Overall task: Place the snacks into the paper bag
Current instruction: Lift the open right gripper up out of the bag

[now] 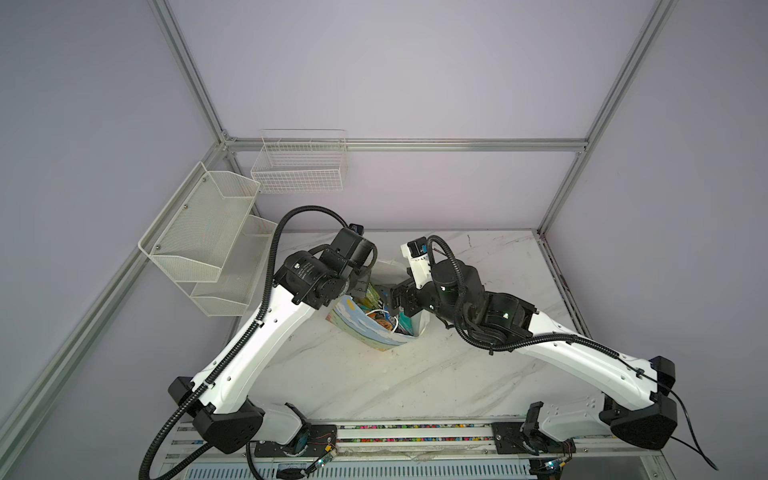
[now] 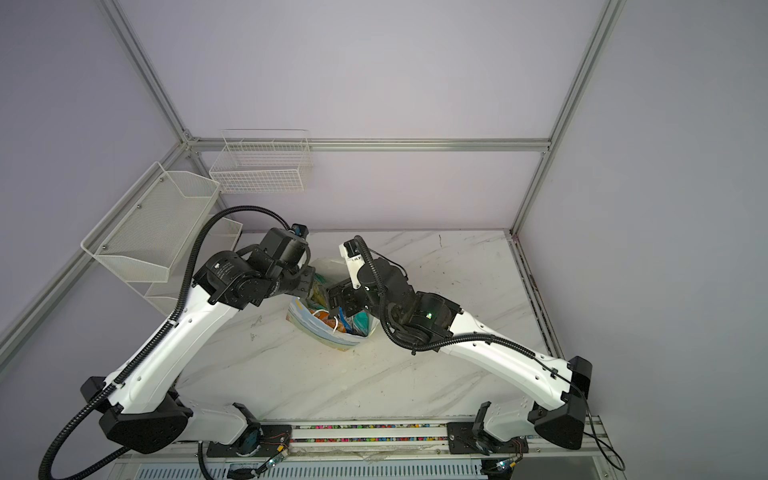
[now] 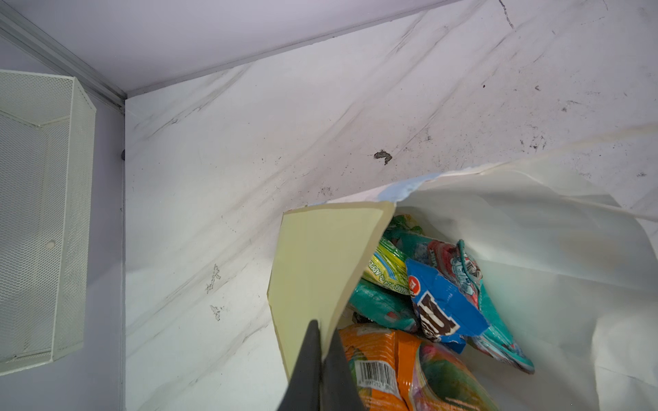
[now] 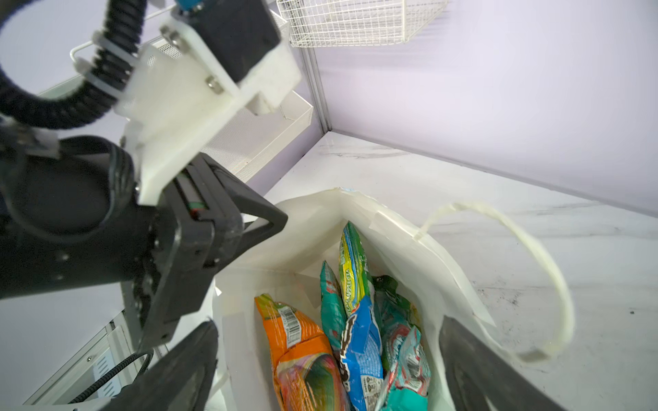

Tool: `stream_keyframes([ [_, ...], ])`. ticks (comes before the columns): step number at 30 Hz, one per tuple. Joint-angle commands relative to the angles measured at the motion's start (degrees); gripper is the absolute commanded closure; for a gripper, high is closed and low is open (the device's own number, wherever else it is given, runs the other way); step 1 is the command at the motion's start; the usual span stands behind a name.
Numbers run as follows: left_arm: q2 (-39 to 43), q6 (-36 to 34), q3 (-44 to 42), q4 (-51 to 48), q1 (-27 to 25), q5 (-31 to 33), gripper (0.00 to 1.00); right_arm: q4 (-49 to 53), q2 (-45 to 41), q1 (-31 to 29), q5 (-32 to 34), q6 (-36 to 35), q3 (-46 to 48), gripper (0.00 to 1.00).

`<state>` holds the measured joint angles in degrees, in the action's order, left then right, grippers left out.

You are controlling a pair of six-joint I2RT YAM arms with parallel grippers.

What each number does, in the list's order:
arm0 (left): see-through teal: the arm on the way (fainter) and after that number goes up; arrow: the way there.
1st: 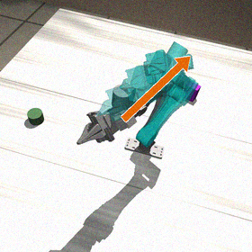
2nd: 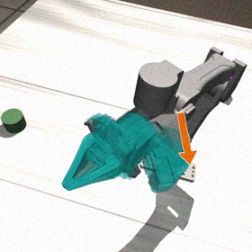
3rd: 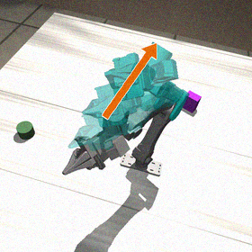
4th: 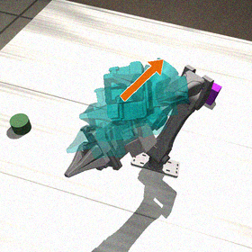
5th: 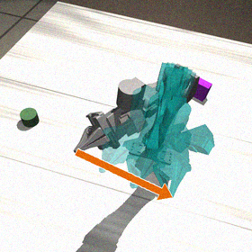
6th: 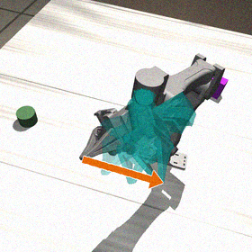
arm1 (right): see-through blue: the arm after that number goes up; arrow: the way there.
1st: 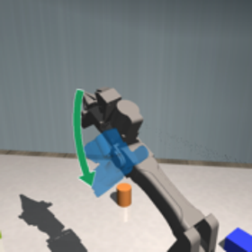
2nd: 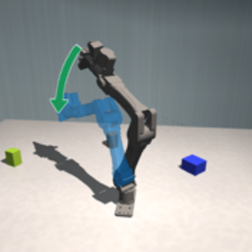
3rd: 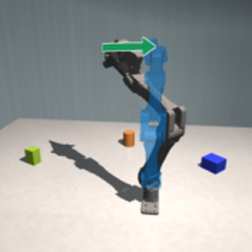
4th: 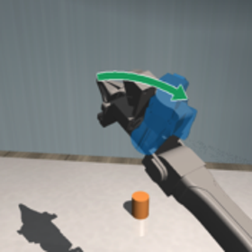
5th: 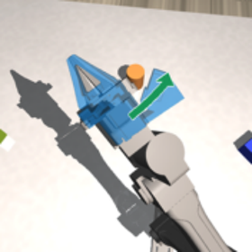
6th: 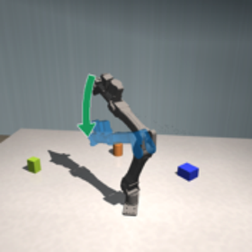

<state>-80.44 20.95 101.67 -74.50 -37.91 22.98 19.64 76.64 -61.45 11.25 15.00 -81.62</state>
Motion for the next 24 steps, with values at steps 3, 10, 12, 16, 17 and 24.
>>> stream_keyframes([
  [3,1.3,0.23,2.32,1.51,-0.05,0.79,1.0,0.36,-6.13,-0.34,2.56,3.4,2.8,0.03],
  [10,0.41,0.32,2.89,1.48,-0.06,0.4,1.0,-0.13,-11.79,-0.3,2.43,8.5,5.86,0.03],
  [12,0.25,0.32,2.92,1.53,-0.06,0.26,1.0,0.62,-12.47,-0.19,3.9,9.77,6.45,0.03],
  [16,0.38,0.32,2.91,1.55,-0.06,0.22,1.0,2.81,-12.59,0.34,5.64,11.07,6.41,0.03],
  [17,0.46,0.32,2.84,1.53,-0.08,0.31,1.0,3.14,-12.67,0.61,5.57,11.41,6.54,0.03],
  [24,0.73,0.32,2.73,1.48,-0.06,0.4,1.0,8.36,-10.83,5.81,0.96,15.42,6.41,0.03],
])
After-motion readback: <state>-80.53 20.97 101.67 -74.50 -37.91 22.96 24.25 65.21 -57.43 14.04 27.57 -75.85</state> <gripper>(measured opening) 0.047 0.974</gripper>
